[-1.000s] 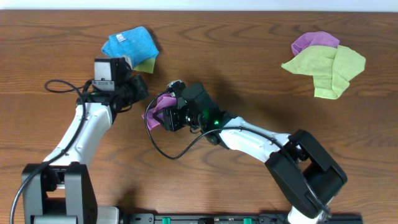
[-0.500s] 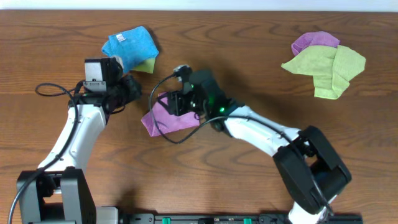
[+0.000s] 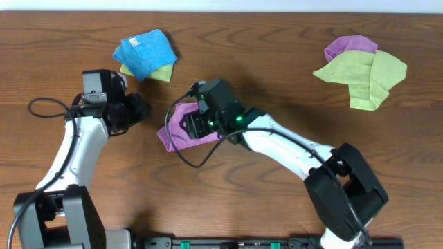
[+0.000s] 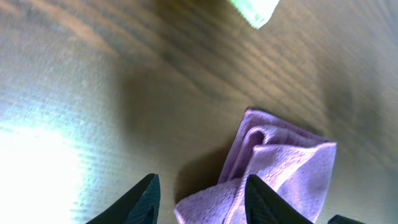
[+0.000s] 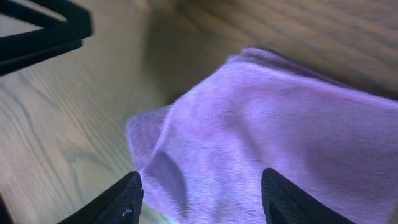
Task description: Fold the cloth
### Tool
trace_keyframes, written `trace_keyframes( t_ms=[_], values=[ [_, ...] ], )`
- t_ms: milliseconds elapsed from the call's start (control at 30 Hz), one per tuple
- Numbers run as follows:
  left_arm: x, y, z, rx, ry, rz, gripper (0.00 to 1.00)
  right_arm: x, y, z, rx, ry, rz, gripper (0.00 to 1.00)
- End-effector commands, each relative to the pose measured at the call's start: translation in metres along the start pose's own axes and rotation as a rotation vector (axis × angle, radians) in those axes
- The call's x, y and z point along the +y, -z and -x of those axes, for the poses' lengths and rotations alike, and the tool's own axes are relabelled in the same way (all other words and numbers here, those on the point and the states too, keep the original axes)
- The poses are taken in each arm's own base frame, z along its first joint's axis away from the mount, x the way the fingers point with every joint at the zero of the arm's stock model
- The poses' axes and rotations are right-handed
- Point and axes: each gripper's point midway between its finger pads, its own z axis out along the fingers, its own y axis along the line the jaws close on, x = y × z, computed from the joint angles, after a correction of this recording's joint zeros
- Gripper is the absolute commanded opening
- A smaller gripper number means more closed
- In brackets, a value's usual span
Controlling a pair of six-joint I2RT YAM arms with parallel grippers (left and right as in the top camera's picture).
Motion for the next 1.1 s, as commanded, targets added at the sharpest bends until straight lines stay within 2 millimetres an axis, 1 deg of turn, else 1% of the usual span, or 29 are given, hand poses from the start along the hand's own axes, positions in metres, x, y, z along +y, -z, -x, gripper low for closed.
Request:
trace_keyframes(
  t_ms=[0, 233, 400, 533, 600, 633, 767, 900, 1067],
  values=[
    [-0.004, 0.013, 0.012, -0.037, -0.026, -0.002, 0.46, 0.008, 0.001, 0.002, -0.016, 0.054, -0.03, 0.62],
    [-0.001, 0.013, 0.01, -0.025, -0.021, 0.004, 0.47, 0.014, -0.008, -0.009, 0.011, 0.074, -0.037, 0.63],
    [-0.003, 0.015, 0.011, -0.024, -0.035, 0.005, 0.52, 0.011, -0.015, -0.02, 0.047, 0.078, -0.056, 0.63],
    [-0.003, 0.019, 0.013, -0.024, -0.052, 0.015, 0.56, 0.015, -0.02, -0.025, 0.07, 0.1, -0.062, 0.64],
    [0.001, 0.02, 0.015, -0.027, -0.056, 0.041, 0.58, 0.018, -0.023, -0.027, 0.085, 0.113, -0.063, 0.64],
    [0.003, 0.021, 0.015, -0.026, -0.056, 0.057, 0.6, 0.021, -0.026, -0.029, 0.099, 0.127, -0.066, 0.65],
    [0.009, 0.023, 0.013, -0.016, -0.046, 0.078, 0.61, 0.025, -0.031, -0.033, 0.117, 0.148, -0.082, 0.66],
    [0.018, 0.025, 0.013, -0.01, -0.021, 0.093, 0.61, 0.028, -0.033, -0.032, 0.109, 0.156, -0.08, 0.65],
    [0.026, 0.028, 0.012, -0.002, 0.002, 0.105, 0.61, 0.023, -0.04, -0.038, 0.129, 0.154, -0.092, 0.65]
  ],
)
